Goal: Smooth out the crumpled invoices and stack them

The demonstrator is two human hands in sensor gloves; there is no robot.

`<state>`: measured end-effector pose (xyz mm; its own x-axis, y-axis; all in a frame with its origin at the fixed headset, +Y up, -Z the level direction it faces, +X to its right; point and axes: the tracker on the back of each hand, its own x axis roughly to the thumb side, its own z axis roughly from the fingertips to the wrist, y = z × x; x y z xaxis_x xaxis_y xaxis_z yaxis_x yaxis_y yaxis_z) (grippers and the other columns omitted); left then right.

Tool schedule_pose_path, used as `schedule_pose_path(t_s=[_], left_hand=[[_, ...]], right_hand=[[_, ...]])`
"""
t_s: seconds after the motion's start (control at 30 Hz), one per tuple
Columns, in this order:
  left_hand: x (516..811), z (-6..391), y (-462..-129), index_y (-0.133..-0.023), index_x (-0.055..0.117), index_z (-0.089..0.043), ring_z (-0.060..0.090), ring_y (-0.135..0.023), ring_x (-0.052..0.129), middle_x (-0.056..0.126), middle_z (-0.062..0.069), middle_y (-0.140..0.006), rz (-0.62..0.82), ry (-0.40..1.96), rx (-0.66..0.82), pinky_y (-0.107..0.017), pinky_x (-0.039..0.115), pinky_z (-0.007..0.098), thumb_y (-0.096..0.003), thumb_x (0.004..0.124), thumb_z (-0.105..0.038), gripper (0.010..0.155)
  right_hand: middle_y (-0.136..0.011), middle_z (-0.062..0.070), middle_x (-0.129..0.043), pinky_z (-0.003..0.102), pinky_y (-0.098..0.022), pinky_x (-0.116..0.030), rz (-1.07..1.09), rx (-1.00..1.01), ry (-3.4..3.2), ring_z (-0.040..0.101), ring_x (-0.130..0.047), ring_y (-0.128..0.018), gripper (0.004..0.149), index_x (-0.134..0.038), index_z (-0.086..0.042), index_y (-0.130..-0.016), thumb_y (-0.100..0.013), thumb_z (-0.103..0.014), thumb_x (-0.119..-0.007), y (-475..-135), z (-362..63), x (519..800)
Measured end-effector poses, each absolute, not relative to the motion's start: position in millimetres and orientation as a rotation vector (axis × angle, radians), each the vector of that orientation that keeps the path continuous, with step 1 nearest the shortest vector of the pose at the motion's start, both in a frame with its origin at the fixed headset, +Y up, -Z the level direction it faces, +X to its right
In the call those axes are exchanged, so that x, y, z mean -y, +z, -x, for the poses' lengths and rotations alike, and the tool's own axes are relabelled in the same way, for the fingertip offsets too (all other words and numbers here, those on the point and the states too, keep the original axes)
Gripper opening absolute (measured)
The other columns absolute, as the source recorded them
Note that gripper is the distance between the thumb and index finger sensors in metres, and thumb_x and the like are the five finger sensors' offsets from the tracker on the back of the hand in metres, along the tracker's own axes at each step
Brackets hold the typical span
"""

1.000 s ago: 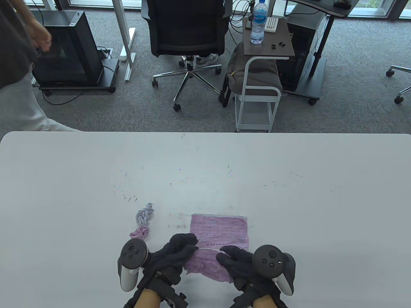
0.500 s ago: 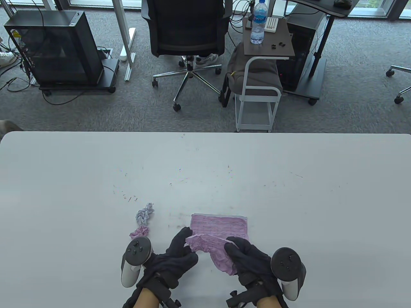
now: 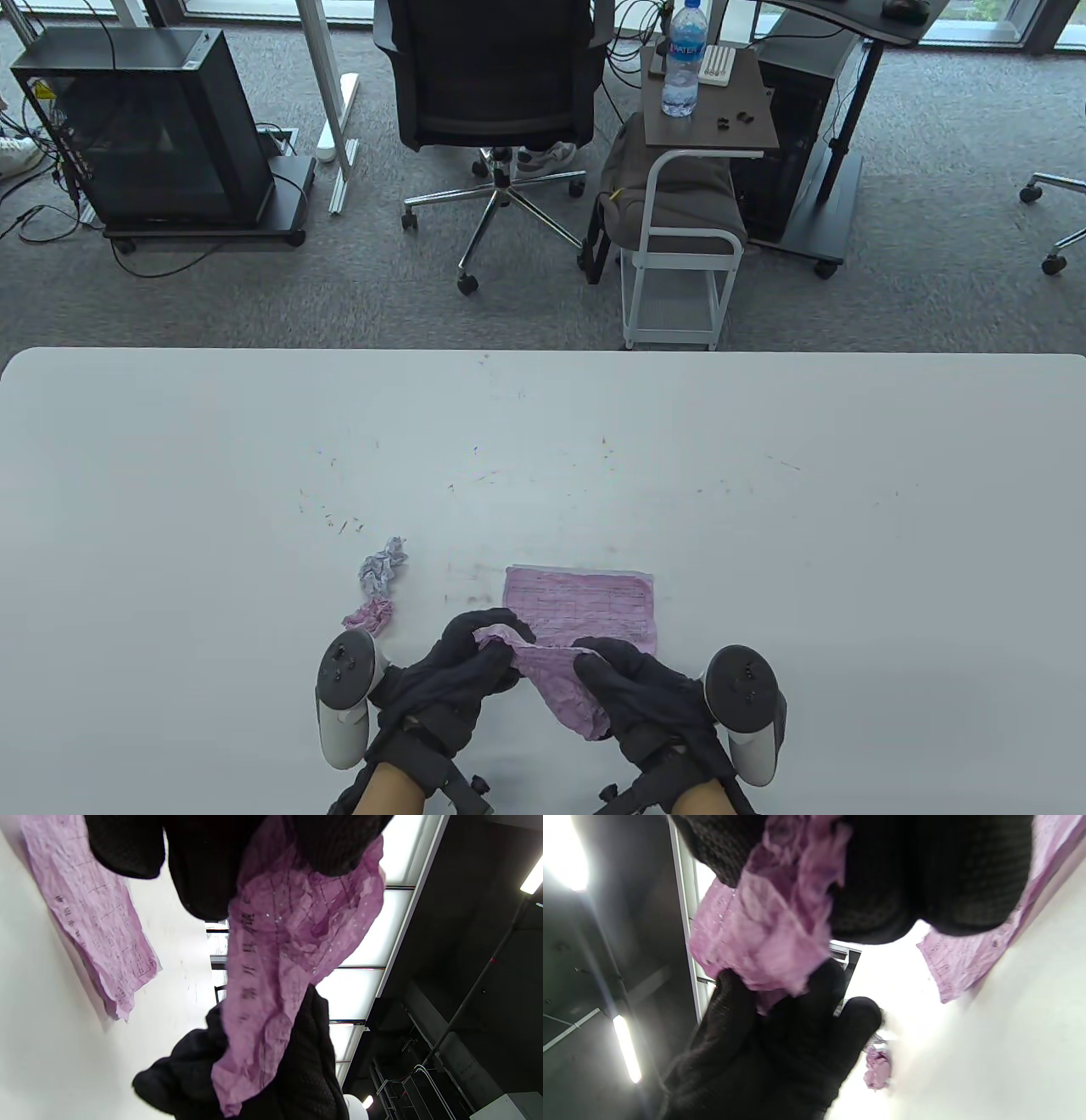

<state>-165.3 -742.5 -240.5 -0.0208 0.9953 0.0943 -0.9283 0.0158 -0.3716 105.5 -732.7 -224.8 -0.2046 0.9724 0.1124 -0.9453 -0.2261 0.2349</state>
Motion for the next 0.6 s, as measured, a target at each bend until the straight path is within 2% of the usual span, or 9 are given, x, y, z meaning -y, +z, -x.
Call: schedule_pose_path(t_s=[0.07, 0.13, 0.2, 0.33, 0.4, 0.5, 0.53, 0.6], left_hand=[[734, 166, -237, -0.103, 0.062, -0.018, 0.033, -0.066, 0.099, 0.086, 0.011, -0.085, 0.121, 1.423, 0.362, -0.06, 0.076, 0.059, -0.0605, 0.074, -0.028, 0.045], [725, 167, -234, -0.102, 0.064, -0.017, 0.03, -0.054, 0.102, 0.09, 0.009, -0.076, 0.029, 1.26, 0.345, -0.055, 0.079, 0.057, -0.0597, 0.075, -0.028, 0.045], [719, 165, -231, -0.101, 0.066, -0.017, 0.027, -0.048, 0.104, 0.093, 0.007, -0.07, -0.028, 1.089, 0.356, -0.053, 0.081, 0.056, -0.059, 0.075, -0.03, 0.045], [717, 152, -229, -0.101, 0.068, -0.016, 0.028, -0.044, 0.103, 0.093, 0.009, -0.067, 0.053, 1.04, 0.424, -0.051, 0.081, 0.057, -0.0584, 0.076, -0.029, 0.045], [718, 146, -228, -0.101, 0.069, -0.015, 0.027, -0.042, 0.103, 0.094, 0.008, -0.065, 0.083, 1.006, 0.459, -0.051, 0.081, 0.057, -0.0582, 0.076, -0.028, 0.045], [720, 141, -228, -0.101, 0.068, -0.011, 0.025, -0.039, 0.104, 0.095, 0.007, -0.063, 0.132, 0.997, 0.489, -0.051, 0.082, 0.056, -0.0578, 0.076, -0.03, 0.048], [721, 140, -228, -0.101, 0.068, -0.009, 0.024, -0.038, 0.104, 0.095, 0.006, -0.062, 0.152, 1.022, 0.496, -0.051, 0.082, 0.055, -0.0577, 0.076, -0.03, 0.049], [724, 140, -229, -0.101, 0.066, -0.005, 0.024, -0.039, 0.104, 0.095, 0.007, -0.062, 0.211, 1.111, 0.508, -0.051, 0.082, 0.056, -0.0576, 0.076, -0.031, 0.051]], right_hand=[[-0.061, 0.012, -0.095, 0.043, -0.031, -0.089, -0.281, -0.14, 1.855, 0.025, -0.097, -0.039, 0.039, -0.075, -0.011, -0.087, -0.057, -0.035, -0.074, -226, -107, 733], [-0.071, 0.019, -0.091, 0.046, -0.035, -0.087, -0.287, -0.132, 1.905, 0.031, -0.095, -0.048, 0.045, -0.071, -0.009, -0.092, -0.057, -0.038, -0.074, -226, -109, 732], [-0.093, 0.03, -0.071, 0.046, -0.04, -0.083, -0.313, -0.041, 1.973, 0.041, -0.085, -0.066, 0.067, -0.051, -0.007, -0.102, -0.055, -0.047, -0.074, -225, -114, 728], [-0.104, 0.033, -0.051, 0.052, -0.05, -0.076, -0.435, 0.1, 2.046, 0.049, -0.068, -0.08, 0.08, -0.04, -0.008, -0.106, -0.051, -0.054, -0.076, -220, -111, 713], [-0.107, 0.035, -0.042, 0.056, -0.054, -0.071, -0.507, 0.07, 2.101, 0.052, -0.06, -0.085, 0.084, -0.038, -0.01, -0.107, -0.049, -0.056, -0.077, -218, -104, 710], [-0.108, 0.033, -0.046, 0.061, -0.058, -0.066, -0.627, 0.002, 2.176, 0.052, -0.057, -0.088, 0.084, -0.039, -0.01, -0.107, -0.048, -0.054, -0.08, -217, -89, 711], [-0.106, 0.031, -0.052, 0.06, -0.057, -0.068, -0.625, 0.018, 2.176, 0.05, -0.062, -0.087, 0.081, -0.042, -0.01, -0.106, -0.048, -0.051, -0.081, -217, -86, 712], [-0.096, 0.024, -0.074, 0.057, -0.054, -0.075, -0.637, 0.023, 2.134, 0.041, -0.082, -0.077, 0.073, -0.052, -0.008, -0.103, -0.049, -0.045, -0.083, -219, -84, 713]])
